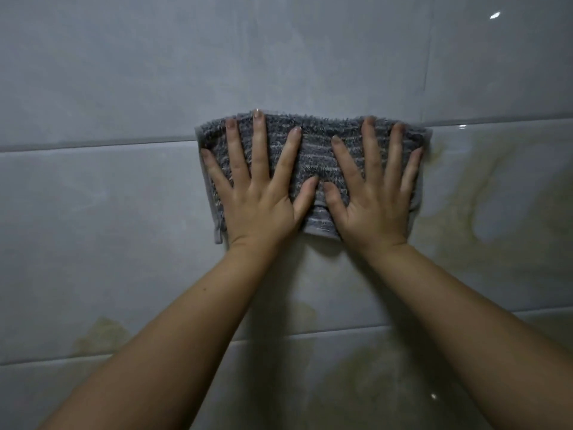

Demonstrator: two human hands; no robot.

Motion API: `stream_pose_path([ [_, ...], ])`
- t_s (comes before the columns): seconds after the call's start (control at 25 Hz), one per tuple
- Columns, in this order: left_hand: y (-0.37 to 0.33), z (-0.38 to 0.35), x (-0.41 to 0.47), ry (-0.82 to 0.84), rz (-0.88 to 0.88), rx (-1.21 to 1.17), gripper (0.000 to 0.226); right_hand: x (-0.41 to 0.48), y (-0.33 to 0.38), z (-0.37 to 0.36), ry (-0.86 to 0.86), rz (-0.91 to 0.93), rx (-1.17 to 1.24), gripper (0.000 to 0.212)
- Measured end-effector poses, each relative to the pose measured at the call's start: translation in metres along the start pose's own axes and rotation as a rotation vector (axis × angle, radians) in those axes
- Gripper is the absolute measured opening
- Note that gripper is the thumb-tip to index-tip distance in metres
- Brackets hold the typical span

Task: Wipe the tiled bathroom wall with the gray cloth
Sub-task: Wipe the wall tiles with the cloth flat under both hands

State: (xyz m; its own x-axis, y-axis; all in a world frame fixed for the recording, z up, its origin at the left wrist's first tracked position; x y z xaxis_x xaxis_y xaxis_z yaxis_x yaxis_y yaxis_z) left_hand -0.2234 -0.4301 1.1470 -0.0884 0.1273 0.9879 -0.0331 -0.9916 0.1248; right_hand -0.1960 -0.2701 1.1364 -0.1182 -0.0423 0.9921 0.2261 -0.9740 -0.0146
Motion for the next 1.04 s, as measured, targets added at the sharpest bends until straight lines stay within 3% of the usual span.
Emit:
stream_pose_path([
  [0.28, -0.032, -0.004, -0.084, 0.015, -0.191, -0.005, 0.066, -0.099, -0.026, 0.004, 0.102, -0.004, -0.013, 0.057],
  [0.48, -0.033, 0.003, -0.015, -0.008, -0.113, -0.066, 0.062, -0.024, -0.021, 0.014, 0.025, -0.066, 0.091, 0.069],
  [0.64, -0.035, 0.006, 0.012, -0.011, -0.089, -0.038, 0.059, 0.004, -0.023, 0.014, -0.012, -0.095, 0.012, 0.061],
  [1.04, -0.01, -0.008, -0.139, 0.06, -0.158, -0.011, 0.065, -0.143, 0.0, -0.017, 0.085, 0.019, 0.032, 0.053],
])
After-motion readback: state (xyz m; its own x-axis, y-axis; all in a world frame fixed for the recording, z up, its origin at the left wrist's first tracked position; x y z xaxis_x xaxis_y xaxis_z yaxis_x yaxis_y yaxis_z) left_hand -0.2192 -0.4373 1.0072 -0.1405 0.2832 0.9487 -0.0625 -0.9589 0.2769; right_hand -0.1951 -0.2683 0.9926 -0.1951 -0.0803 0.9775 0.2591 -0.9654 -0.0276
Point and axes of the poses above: each hand's wrist, its own x-axis towards the middle knuckle, its own z-axis out of the back of the hand, y = z × x, the point moved 2 cm from there along x, towards the middle knuckle, and after that the axes turned 15 degrees about x, right-handed, at the moved point
